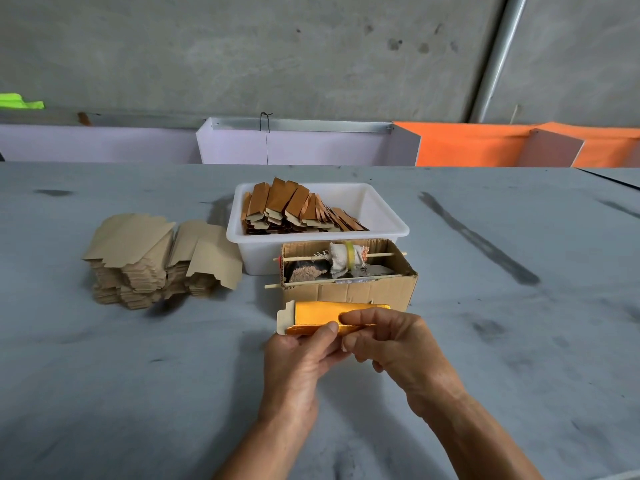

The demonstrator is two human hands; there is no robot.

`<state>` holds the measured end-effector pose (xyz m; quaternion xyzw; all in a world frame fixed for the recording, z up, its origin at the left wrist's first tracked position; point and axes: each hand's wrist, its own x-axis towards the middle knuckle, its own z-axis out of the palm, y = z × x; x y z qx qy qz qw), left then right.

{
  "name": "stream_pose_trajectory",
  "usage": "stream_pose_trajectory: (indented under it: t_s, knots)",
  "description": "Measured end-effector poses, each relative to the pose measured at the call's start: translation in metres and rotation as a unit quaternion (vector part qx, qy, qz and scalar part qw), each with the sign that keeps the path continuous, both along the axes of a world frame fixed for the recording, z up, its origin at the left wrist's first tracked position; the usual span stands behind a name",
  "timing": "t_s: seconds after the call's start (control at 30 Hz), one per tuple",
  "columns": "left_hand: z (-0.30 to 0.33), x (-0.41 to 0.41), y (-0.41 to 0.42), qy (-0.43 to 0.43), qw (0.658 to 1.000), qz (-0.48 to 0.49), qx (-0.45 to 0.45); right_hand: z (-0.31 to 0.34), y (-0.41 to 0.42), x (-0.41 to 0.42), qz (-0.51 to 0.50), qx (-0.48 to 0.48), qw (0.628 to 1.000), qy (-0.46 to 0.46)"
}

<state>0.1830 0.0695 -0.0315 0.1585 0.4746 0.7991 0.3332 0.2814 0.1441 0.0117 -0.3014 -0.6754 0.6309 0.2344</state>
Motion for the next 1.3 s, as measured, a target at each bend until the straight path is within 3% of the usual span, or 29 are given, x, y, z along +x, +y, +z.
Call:
stream_pose_trajectory:
  t_s: [0.77, 1.13, 1.3]
  knots:
    - [0.005, 0.011, 0.000, -0.137, 0.985, 0.073, -0.077, -0.002, -0.006, 0.004, 0.016, 0.109, 0.990, -0.084]
    - [0.008, 0.011, 0.008, -0.223, 0.966, 0.103, -0.085, -0.023, -0.029, -0.001, -0.126, 0.283, 0.949, -0.063]
    - [0.008, 0.009, 0.014, -0.245, 0.960, 0.096, -0.096, -0.032, -0.037, -0.005, -0.192, 0.180, 0.964, 0.024]
